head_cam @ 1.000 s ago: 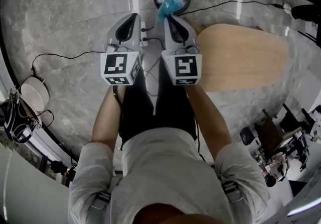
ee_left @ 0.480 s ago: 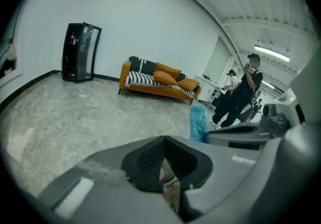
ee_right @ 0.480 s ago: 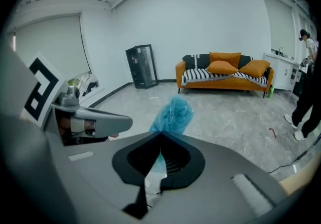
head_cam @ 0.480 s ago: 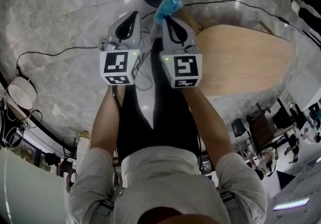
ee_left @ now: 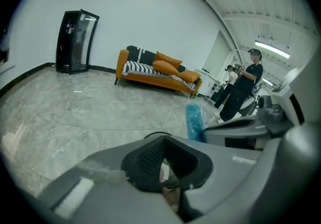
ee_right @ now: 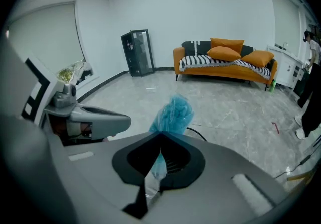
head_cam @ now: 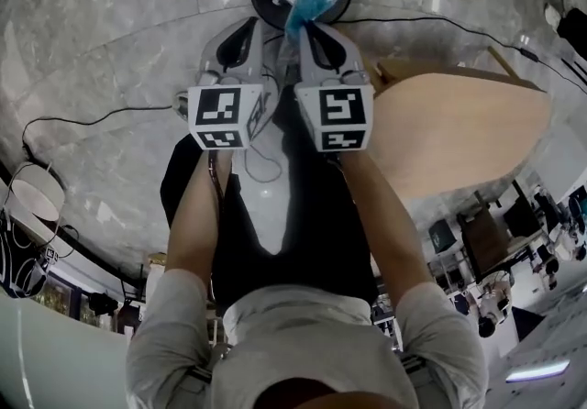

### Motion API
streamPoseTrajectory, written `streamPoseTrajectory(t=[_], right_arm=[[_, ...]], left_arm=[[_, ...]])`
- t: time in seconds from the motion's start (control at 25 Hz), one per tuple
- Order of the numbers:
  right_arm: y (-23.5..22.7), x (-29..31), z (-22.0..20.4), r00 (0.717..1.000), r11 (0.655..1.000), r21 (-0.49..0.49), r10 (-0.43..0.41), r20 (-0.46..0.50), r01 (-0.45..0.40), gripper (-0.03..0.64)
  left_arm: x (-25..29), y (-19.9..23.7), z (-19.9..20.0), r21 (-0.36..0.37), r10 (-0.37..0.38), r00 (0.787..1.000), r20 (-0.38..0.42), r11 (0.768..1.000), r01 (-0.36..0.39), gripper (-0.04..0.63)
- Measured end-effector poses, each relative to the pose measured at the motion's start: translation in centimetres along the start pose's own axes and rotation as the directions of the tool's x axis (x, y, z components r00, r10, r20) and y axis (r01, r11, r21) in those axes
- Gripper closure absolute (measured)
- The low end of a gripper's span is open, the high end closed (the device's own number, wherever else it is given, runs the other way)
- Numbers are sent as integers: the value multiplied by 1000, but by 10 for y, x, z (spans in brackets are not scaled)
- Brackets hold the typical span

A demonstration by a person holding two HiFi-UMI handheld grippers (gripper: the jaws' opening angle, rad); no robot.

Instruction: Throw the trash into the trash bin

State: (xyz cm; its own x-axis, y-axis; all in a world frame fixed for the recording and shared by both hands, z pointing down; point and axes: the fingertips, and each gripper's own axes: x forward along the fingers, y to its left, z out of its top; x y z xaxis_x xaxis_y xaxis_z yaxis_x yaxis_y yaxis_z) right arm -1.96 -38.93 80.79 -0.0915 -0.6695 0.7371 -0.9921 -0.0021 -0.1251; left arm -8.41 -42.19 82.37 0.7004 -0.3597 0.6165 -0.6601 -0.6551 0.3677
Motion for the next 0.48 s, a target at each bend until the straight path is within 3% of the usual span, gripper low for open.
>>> streamPoseTrajectory(t=[0.2,0.48], right_arm=[[-11,47,-17,999,1000,20,6,-33,-5,604],[-30,100,-59,983,1000,-6,-15,-181,14,604]], left_arm=[[38,22,-25,9,-10,1000,-20,1000,10,580],[75,29,-50,35,-43,997,-62,998,45,580]])
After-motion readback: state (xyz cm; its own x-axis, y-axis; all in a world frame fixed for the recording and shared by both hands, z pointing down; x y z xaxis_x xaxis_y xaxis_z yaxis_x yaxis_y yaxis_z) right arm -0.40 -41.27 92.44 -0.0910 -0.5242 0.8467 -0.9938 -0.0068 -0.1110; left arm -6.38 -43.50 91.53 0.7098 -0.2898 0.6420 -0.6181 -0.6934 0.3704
